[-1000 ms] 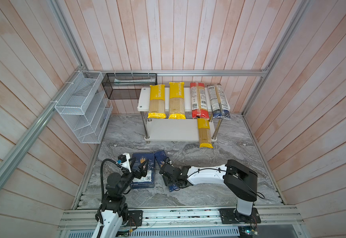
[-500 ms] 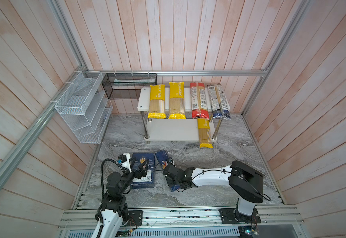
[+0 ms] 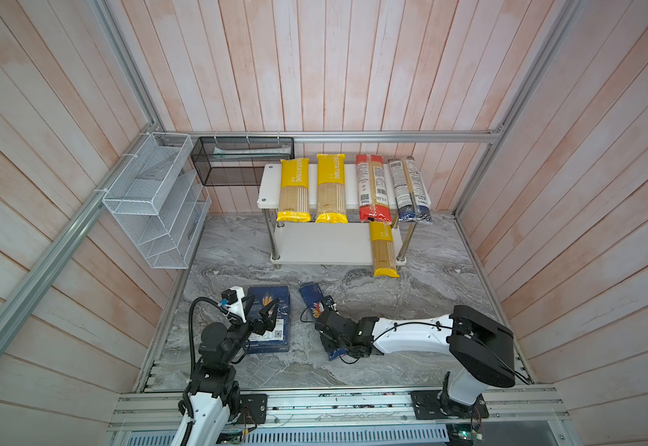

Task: Arrange pasta packages on shelves
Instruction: Pick up the pasta bag from the center of the table.

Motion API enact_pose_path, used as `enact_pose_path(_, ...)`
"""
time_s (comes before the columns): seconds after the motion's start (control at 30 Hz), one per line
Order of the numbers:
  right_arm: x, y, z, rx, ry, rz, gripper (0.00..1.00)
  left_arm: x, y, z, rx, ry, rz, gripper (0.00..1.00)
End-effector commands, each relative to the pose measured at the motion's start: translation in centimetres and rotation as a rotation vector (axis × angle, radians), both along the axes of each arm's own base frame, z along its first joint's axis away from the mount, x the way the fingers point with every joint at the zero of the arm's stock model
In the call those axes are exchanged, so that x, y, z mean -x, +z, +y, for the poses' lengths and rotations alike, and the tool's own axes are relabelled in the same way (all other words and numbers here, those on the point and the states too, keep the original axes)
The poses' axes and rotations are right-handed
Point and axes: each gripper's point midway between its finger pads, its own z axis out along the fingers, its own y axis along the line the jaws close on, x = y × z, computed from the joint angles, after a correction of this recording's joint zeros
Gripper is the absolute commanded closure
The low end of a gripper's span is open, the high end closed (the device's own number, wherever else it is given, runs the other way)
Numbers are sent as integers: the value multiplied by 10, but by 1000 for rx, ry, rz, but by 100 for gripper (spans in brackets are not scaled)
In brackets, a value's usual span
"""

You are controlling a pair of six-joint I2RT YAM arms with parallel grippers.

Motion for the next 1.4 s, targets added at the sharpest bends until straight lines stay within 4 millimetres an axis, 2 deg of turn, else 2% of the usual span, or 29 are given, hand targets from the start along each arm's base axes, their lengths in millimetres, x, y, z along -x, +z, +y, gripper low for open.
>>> enact_pose_path(0.0,-23,47,4,-129,-77,-130,63,1,-1,-2,-9,-14,-16,0)
enact_pose_path(0.17,-27,67,-8,-170,-111,-183,68,1,-1,-2,-10,-16,-14,0)
enact_pose_path(0.57,-32,108,-43,-232,-204,-270,71,1,-1,-2,-10,-18,-17,0)
enact_pose_path(0.97,-49,131,-78,-268,-295,-313,72,1,-1,-2,-10,-18,-17,0)
enact_pose_path(1.37,-75,143,-83,-268,-317,-315,72,1,-1,-2,-9,-16,-15,0)
